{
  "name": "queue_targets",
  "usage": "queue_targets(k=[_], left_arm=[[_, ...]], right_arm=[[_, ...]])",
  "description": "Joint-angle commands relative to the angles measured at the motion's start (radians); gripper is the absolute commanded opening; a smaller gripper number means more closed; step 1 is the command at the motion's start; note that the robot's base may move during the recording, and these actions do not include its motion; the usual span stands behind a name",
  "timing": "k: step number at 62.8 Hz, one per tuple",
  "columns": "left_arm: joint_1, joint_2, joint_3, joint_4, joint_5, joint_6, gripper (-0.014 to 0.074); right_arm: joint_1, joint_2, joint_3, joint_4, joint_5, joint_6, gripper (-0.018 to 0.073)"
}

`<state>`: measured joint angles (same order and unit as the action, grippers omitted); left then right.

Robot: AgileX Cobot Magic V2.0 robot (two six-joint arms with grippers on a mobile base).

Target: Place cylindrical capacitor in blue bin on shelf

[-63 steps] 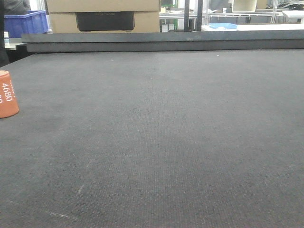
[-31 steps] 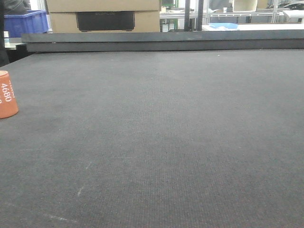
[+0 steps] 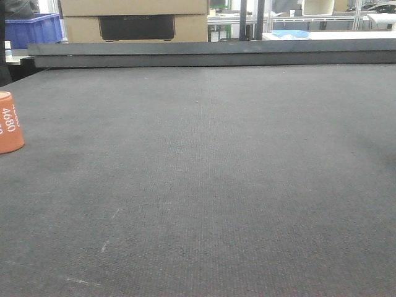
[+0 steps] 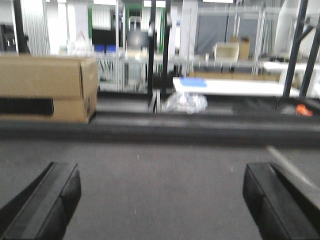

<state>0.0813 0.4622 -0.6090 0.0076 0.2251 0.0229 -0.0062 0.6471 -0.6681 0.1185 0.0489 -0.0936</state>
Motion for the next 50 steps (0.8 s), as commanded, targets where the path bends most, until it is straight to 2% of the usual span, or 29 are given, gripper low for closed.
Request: queue_targets(k=[1, 7, 13, 20, 32, 50], left_arm=[[0.004, 0.008, -0.008, -0.029, -0.006, -0.001, 0.0602], [0.004, 0.008, -0.008, -0.029, -0.010, -0.001, 0.0601], [0.002, 0.008, -0.008, -0.031, -0.012, -0.001, 0.0601], [0.002, 0.008, -0.008, -0.031, -0.012, -0.001, 0.0601], [0.002, 0.008, -0.008, -0.031, -0.014, -0.001, 0.0601], [0.002, 0.008, -0.008, -0.031, -0.014, -0.001, 0.0601]], right_arm=[[0.003, 0.062, -0.006, -0.009, 0.005, -0.003, 0.0569], [0.003, 0.123, 0.015, -0.009, 0.086, -0.003, 0.0569], [0.003, 0.198, 0.089, -0.009, 0.060, -0.003, 0.0569], [0.003, 0.260, 0.226, -0.009, -0.089, -0.003, 0.0569], [0.003, 0.368, 0.439, -0.009, -0.484, -0.003, 0.0569], [0.003, 0.665, 0.460, -0.009, -0.835, -0.001, 0.0569]])
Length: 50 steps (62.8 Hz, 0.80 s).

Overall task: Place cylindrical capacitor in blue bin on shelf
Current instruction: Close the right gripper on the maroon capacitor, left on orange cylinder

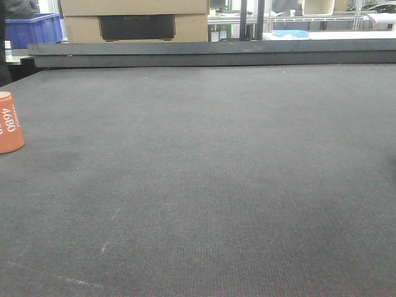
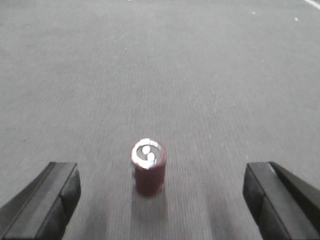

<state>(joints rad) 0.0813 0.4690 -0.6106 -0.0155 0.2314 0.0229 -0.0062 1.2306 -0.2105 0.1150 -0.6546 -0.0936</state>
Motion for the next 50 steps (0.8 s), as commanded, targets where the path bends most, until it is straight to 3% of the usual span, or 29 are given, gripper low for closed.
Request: queue_targets(k=[1, 23, 50], left_arm=[[0.002, 0.001, -0.007, -0.008, -0.020, -0.001, 0.0601], [0.002, 0.001, -0.007, -0.008, -0.039, -0.001, 0.0601], [0.002, 0.001, -0.007, -0.008, -0.039, -0.001, 0.0601]], right_arm=[[0.003, 0.096, 0.003, -0.006, -0.154, -0.001, 0.0569], [0.003, 0.395, -0.010, -0.006, -0.464, 0.015, 0.0569], [0.003, 0.551, -0.125, 0.000, -0.461, 0.015, 0.0560]])
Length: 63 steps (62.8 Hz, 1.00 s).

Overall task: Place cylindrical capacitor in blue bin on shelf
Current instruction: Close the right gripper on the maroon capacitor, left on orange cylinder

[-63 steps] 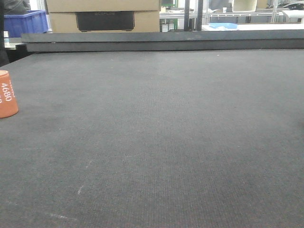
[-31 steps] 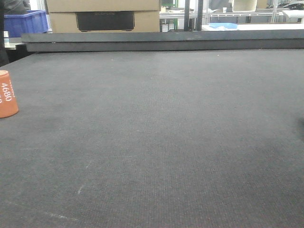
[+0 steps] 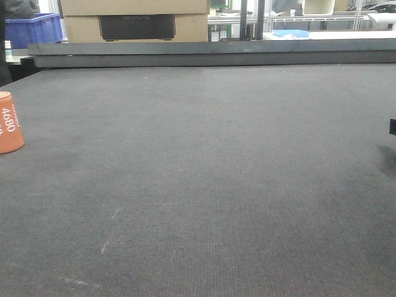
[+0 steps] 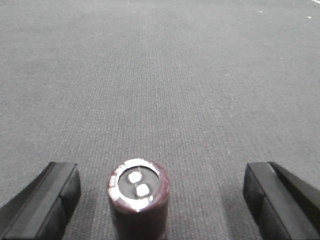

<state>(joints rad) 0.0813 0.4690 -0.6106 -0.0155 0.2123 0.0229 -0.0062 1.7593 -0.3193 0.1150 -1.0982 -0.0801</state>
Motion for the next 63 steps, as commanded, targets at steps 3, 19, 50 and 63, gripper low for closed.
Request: queue_targets(k=[3, 19, 50, 63], left_arm=[[0.002, 0.001, -0.007, -0.008, -0.020, -0.001, 0.0601], [0.002, 0.001, -0.007, -0.020, -0.017, -0.001, 0.0601], [0.000, 0.191, -0.064, -0.052, 0.143, 0.052, 0.0601], [-0.087, 0.360, -0.009, -0.073, 0.076, 0.054, 0.0601]], right_arm=[[0.003, 0.037, -0.020, 0.000, -0.017, 0.002, 0.0520], [0.003, 0.055, -0.027, 0.000, -0.014, 0.002, 0.0062], [0.003, -0.069, -0.027, -0.012, -0.010, 0.002, -0.0160], [0.003, -0.186, -0.027, -0.067, 0.047, 0.002, -0.0160]])
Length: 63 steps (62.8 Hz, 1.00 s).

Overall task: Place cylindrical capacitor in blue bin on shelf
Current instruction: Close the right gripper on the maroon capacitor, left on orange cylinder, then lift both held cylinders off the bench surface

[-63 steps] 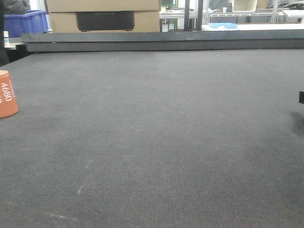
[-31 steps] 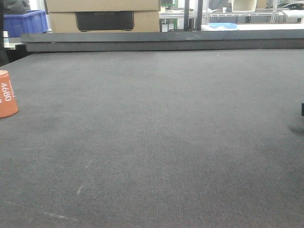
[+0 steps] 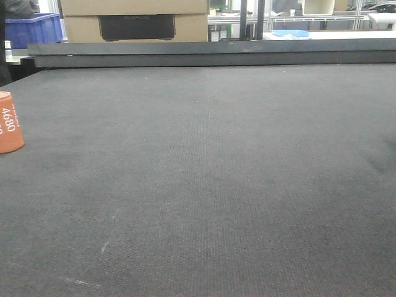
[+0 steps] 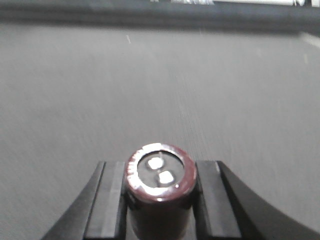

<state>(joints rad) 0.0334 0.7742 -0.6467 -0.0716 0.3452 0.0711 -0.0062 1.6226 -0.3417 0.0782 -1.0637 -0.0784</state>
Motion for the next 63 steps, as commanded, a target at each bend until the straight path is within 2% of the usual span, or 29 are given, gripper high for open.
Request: queue_targets(k=[1, 6, 13, 18, 20, 26, 47, 58, 63], left_arm=[[-0.050, 0.067, 0.035, -0.016, -0.074, 0.006, 0.0601], [-0.119, 0.130, 0.090, -0.016, -0.205, 0.006, 0.0601], [-0.190, 0.221, 0.191, -0.016, -0.474, 0.006, 0.0601], [-0.205, 0.289, 0.265, -0.041, -0.693, 0.006, 0.0601], [-0.205, 0.325, 0.306, -0.078, -0.790, 0.006, 0.0601], [-0.205, 0.413, 0.360, -0.125, -0.971, 0.006, 0.0601], [-0.205, 0.725, 0.330, -0.127, -1.239, 0.006, 0.0601], [-0.205, 0.833, 0.284, -0.192, -1.314, 0.006, 0.0601], [-0.205, 0.875, 0.251, -0.194, -1.328, 0.006, 0.0601]], right_arm=[[0.003, -0.055, -0.004, -0.031, 0.014, 0.000, -0.0160], [0.003, -0.081, -0.004, -0.031, 0.032, 0.000, -0.0160], [0.003, -0.098, -0.004, -0.035, 0.063, 0.000, -0.0160], [0.003, -0.099, -0.004, -0.055, 0.067, 0.000, -0.0160], [0.003, -0.099, -0.004, -0.069, 0.067, 0.000, -0.0160], [0.003, -0.099, -0.004, -0.099, 0.069, 0.000, -0.0160], [0.003, -0.099, -0.004, -0.110, 0.069, 0.000, -0.0160], [0.003, -0.099, -0.004, -0.110, 0.069, 0.000, -0.0160], [0.003, -0.099, -0.004, -0.110, 0.069, 0.000, -0.0160]])
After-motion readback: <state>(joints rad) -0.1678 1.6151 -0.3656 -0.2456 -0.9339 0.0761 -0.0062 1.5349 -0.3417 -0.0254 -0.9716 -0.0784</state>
